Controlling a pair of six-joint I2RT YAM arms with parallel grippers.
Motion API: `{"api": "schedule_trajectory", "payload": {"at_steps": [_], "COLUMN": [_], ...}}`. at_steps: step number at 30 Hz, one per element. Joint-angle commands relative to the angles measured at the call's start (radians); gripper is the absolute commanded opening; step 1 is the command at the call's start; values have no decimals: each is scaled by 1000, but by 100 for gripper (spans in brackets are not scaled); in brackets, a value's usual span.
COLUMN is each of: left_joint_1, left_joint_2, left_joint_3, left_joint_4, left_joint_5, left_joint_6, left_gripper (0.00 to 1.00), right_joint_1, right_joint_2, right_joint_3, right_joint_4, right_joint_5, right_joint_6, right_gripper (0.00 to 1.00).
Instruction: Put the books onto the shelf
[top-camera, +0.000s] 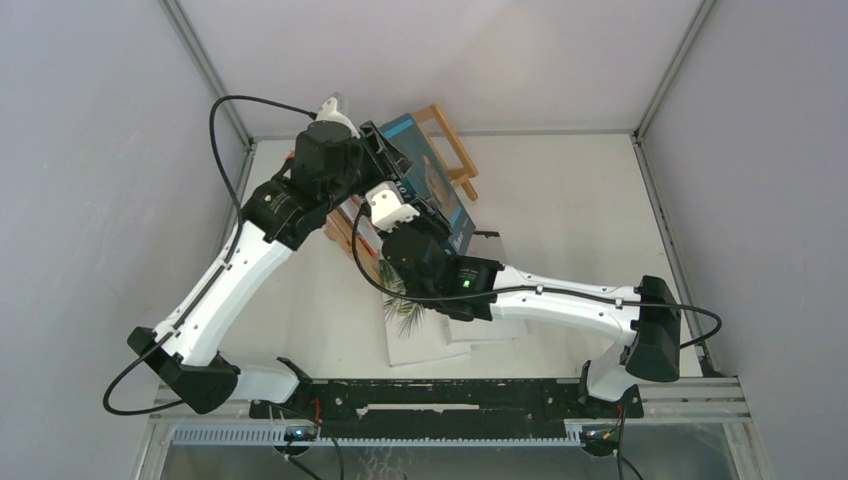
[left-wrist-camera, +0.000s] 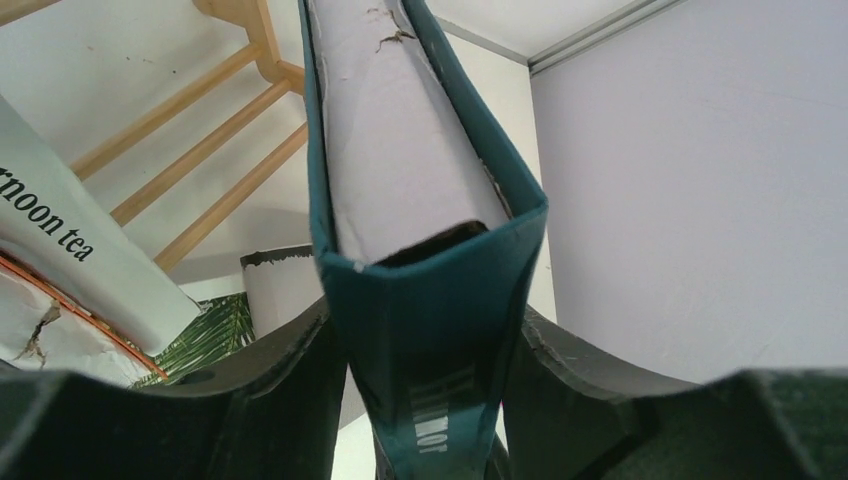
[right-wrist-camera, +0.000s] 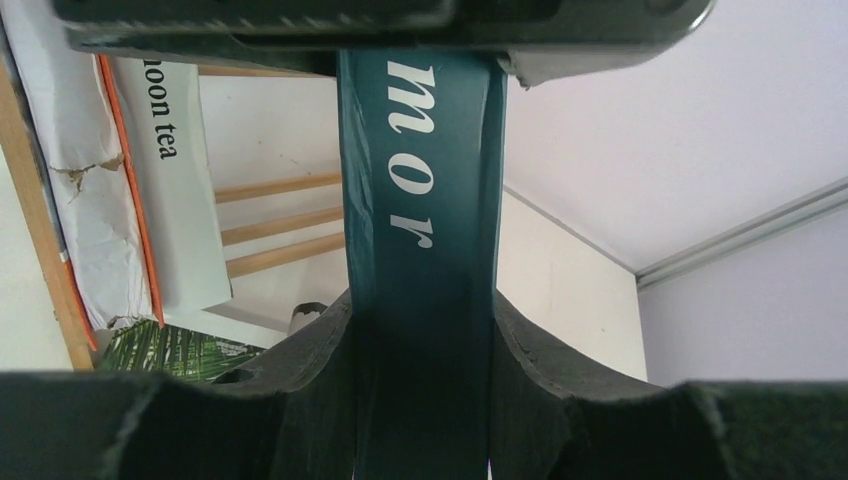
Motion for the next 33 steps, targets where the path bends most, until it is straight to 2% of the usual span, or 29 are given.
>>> {"api": "schedule_trajectory", "payload": {"at_steps": [1, 8, 22, 33], "left_joint_1": [15, 50, 131, 165], "left_joint_2": [-65, -91, -177, -255], "left_joint_3": [79, 76, 44, 8], "left_joint_4": [51, 38, 22, 10], "left_joint_5": [-12, -30, -97, -157], "left_joint_6": [13, 17, 17, 19], "left_gripper": [59, 61, 64, 63], "right_joint_1": [-17, -41, -106, -229], "right_joint_2": [-64, -95, -109, -60], "right_joint_3": [4, -12, -17, 15], "right_joint_4": [23, 18, 60, 132], "right_joint_5": [-27, -77, -188, -399], "right_joint_6": [42, 70, 88, 134], "right_gripper": [29, 24, 23, 23]}}
